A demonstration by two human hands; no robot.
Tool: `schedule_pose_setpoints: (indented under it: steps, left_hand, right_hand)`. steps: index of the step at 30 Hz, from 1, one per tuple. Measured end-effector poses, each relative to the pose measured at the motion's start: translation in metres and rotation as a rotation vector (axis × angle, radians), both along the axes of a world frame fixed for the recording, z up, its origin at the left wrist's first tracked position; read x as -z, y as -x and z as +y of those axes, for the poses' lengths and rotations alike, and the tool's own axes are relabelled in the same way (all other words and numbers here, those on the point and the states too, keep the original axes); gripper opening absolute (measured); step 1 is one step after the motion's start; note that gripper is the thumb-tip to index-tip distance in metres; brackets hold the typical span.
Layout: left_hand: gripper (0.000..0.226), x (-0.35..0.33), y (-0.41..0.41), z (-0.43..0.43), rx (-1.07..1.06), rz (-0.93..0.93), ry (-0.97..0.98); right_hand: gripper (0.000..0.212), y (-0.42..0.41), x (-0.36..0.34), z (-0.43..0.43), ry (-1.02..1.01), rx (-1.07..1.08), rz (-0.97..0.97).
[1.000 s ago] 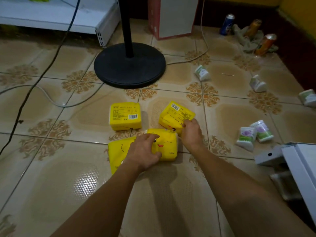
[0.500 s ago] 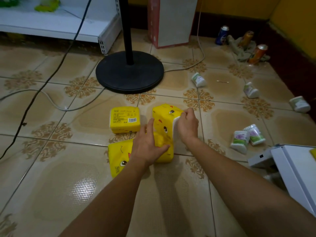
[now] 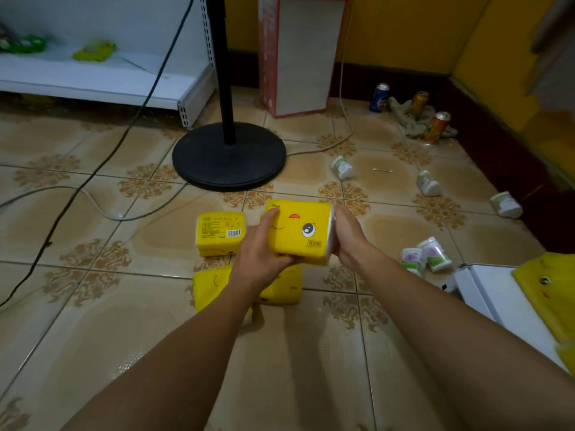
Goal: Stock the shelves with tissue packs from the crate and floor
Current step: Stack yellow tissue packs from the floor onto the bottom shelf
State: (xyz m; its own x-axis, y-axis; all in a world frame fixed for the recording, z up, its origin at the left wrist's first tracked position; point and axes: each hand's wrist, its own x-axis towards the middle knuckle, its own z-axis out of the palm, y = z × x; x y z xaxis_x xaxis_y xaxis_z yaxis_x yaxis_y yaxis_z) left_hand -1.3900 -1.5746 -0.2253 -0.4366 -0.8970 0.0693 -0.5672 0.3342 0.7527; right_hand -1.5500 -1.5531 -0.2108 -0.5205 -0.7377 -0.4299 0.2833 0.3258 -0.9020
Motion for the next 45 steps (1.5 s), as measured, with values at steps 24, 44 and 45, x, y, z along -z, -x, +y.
schedule_pose_setpoints:
  steps: [24,44,45]
  left_hand:
    - [0.086,-0.069,0.118,0.071,0.398,0.137,0.171]
    - [0.079,0.004,0.221,0.181,1.153,-0.234,0.473]
    - [0.080,0.003,0.221,0.180,1.156,-0.242,0.476]
  right_hand:
    - [0.072,0.086,-0.074,0.150,-0.081,0.148,0.805]
    - [0.065,0.191,-0.065,0.321,-0.534,0.759,0.903]
    - [0.065,0.192,-0.065,0.320,-0.540,0.765,0.895]
